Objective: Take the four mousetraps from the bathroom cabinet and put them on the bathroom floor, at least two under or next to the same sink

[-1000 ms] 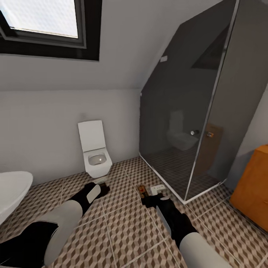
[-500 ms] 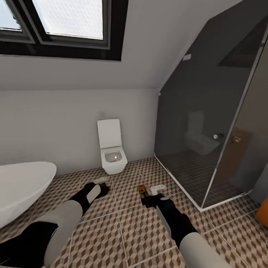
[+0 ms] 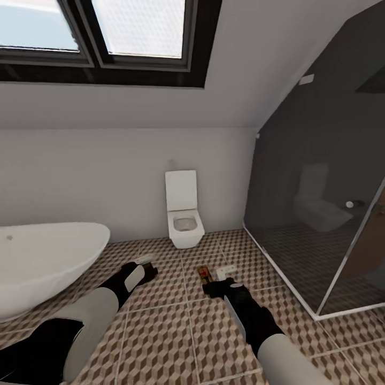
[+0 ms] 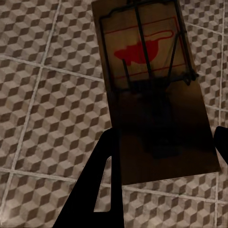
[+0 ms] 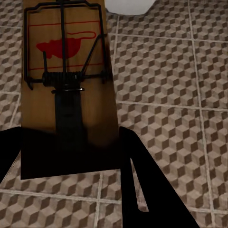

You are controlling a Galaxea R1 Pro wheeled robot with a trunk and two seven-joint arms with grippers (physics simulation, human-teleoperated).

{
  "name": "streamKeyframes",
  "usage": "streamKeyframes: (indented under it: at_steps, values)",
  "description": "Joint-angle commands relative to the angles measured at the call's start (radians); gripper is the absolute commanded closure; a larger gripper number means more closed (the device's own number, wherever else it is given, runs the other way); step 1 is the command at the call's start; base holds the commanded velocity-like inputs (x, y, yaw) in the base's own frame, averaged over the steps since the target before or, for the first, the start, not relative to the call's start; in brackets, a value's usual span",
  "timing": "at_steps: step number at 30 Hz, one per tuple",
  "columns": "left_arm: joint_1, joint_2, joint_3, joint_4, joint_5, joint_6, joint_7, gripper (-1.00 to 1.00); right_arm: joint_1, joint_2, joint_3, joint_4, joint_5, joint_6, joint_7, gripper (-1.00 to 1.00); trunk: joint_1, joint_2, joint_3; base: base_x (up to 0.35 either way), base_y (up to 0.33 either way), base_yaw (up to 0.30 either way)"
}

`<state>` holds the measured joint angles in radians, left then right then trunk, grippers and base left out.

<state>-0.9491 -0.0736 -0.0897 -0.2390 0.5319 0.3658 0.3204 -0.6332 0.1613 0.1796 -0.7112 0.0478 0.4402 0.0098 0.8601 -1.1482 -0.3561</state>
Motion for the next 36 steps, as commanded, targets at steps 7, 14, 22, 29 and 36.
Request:
streamKeyframes:
  at_steps: [7,14,22,29,36]
  values:
    - [0.000,0.000,-0.009,-0.002,0.010,0.004,0.008,1.00,0.000,0.000,0.001,-0.002,0.003,0.006,-0.004,1.00,0.000,-0.001,-0.001,0.000,0.000,0.300]
    - [0.000,0.000,-0.009,-0.002,0.010,0.004,0.008,1.00,0.000,0.000,0.001,-0.002,0.003,0.006,-0.004,1.00,0.000,-0.001,-0.001,0.000,0.000,0.300]
    - [0.000,0.000,-0.009,-0.002,0.010,0.004,0.008,1.00,0.000,0.000,0.001,-0.002,0.003,0.006,-0.004,1.00,0.000,-0.001,-0.001,0.000,0.000,0.300]
    - [0.000,0.000,-0.009,-0.002,0.010,0.004,0.008,1.00,0.000,0.000,0.001,-0.002,0.003,0.006,-0.004,1.00,0.000,-0.001,-0.001,0.000,0.000,0.300]
    - [0.000,0.000,-0.009,-0.002,0.010,0.004,0.008,1.00,0.000,0.000,0.001,-0.002,0.003,0.006,-0.004,1.00,0.000,-0.001,-0.001,0.000,0.000,0.300]
